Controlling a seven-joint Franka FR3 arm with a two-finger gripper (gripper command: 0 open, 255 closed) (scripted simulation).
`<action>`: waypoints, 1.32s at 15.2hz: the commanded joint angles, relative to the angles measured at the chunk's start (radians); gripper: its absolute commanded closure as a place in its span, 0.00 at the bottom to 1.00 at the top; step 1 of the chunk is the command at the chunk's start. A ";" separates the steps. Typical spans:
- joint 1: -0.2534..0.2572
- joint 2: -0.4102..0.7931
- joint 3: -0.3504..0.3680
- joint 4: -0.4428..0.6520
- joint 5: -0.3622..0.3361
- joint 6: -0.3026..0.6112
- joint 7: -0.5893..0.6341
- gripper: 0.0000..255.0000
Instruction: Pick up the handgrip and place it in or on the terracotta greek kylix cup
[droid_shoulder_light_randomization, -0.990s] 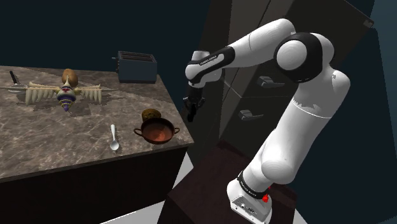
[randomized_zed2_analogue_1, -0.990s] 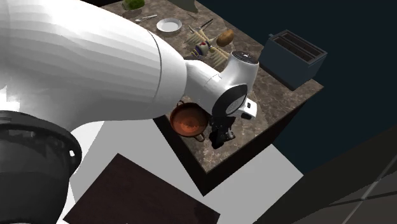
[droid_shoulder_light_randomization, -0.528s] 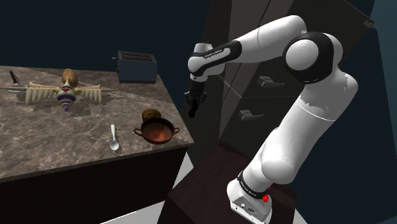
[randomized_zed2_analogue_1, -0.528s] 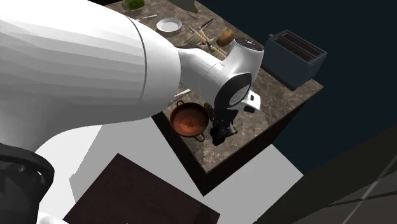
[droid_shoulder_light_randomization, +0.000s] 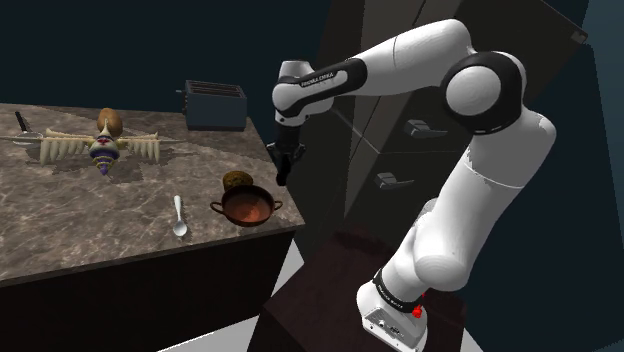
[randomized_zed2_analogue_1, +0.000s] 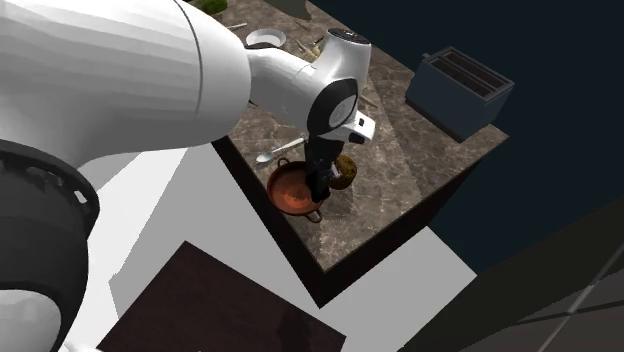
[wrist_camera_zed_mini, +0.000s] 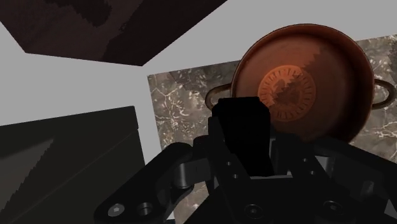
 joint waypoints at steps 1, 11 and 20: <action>0.026 0.021 0.024 0.037 0.014 -0.015 0.044 1.00; 0.077 0.123 0.075 0.104 0.056 0.022 0.122 1.00; 0.072 0.199 0.082 0.074 0.080 0.126 0.102 1.00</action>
